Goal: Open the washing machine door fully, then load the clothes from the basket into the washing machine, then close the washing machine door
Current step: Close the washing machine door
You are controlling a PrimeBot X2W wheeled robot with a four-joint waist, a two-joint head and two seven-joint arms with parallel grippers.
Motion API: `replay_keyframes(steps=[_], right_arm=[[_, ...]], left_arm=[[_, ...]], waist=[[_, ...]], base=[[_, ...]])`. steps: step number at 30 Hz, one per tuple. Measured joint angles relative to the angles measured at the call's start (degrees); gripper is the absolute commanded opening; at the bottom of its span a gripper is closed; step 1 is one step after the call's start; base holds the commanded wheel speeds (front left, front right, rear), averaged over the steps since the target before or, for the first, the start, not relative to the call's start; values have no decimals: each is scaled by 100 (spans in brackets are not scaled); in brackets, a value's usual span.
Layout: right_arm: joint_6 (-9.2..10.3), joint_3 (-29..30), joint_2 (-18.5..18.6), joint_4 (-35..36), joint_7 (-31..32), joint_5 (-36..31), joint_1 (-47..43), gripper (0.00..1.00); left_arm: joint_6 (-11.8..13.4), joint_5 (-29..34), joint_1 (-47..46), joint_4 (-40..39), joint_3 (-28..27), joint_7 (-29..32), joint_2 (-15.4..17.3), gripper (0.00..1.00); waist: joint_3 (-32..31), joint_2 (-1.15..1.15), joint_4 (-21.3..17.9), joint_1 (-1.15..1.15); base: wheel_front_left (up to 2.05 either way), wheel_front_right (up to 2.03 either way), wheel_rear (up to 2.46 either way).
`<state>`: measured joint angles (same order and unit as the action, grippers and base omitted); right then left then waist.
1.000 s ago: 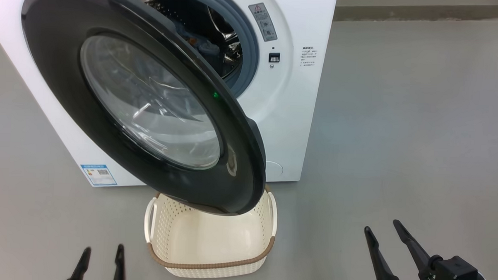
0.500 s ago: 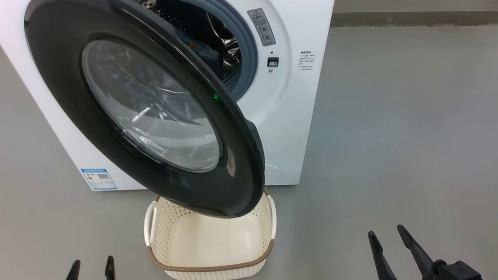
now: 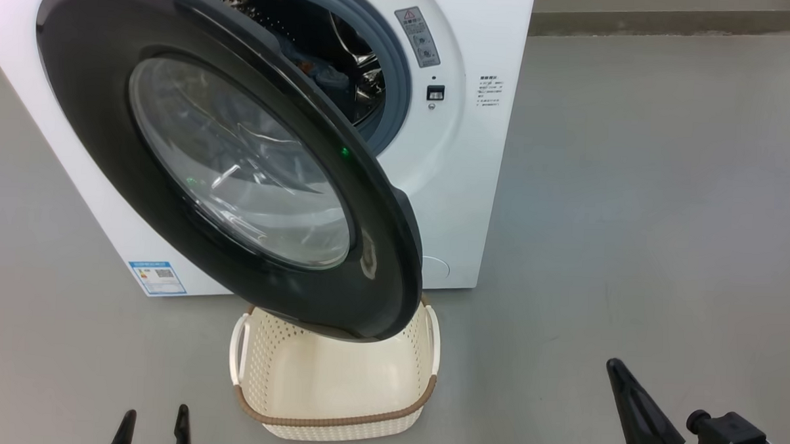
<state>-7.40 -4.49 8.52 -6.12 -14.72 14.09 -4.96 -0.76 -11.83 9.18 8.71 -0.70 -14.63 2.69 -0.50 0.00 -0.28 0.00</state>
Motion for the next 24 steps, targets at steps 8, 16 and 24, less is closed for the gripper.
replay_keyframes(steps=[8, 16, 24], right_arm=[[0, -35, -107, 515, 0, -31, 456, 0], [0, -861, -166, 1258, -1, -33, 1730, 0], [0, -1801, -290, 1171, -2, 105, 2521, 0]], left_arm=[[7, -9, -1, -29, 35, 0, -1, 100], [7, -16, -6, -15, 126, 0, -2, 100], [8, -55, -103, -3, 209, 0, -3, 100]], waist=[[69, 0, 65, 0], [125, 0, 206, 0], [168, 0, 481, 0]], base=[[0, 0, 0], [0, 0, 0], [0, 0, 0]])
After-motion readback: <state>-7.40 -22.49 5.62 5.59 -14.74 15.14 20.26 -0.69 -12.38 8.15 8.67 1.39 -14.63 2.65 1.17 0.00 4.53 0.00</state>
